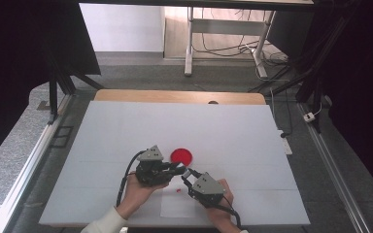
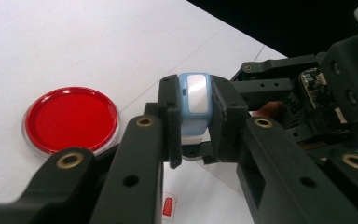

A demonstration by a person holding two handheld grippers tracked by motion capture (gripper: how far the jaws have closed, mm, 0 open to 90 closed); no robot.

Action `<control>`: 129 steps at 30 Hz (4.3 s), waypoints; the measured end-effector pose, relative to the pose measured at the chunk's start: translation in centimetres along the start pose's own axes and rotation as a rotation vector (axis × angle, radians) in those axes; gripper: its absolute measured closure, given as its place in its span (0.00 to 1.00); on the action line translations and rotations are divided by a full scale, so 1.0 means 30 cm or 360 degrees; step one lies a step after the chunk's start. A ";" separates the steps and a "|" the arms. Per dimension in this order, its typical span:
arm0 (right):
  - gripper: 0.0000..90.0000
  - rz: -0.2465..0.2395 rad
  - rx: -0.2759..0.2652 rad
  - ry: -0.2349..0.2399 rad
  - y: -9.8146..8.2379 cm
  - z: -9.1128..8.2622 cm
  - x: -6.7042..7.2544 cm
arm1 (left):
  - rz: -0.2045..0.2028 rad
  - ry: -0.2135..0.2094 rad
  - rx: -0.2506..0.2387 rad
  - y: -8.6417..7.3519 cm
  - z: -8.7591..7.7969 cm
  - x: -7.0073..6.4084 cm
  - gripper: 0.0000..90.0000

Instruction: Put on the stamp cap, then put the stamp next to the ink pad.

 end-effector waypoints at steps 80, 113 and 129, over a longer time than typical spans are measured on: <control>0.53 0.0359 0.0238 -0.0142 -0.199 -0.296 -0.431 | 0.0134 0.0363 0.0107 -0.014 -0.125 0.183 0.84; 0.51 0.0366 0.0260 -0.0167 -0.207 -0.287 -0.437 | 0.0110 0.0431 0.0436 -0.128 -0.003 0.268 0.83; 0.51 0.0364 0.0253 -0.0155 -0.207 -0.288 -0.439 | 0.0083 0.0470 0.0259 -0.094 -0.057 0.250 0.42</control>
Point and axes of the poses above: each handheld gripper's, and its own axes: z roughly forward along the jaws, y roughly out of its top, x roughly to its left, the point moved 4 cm from there along z, roughly forward along the jaws, and after that the axes turned 11 degrees about z, right-handed, at the moved point
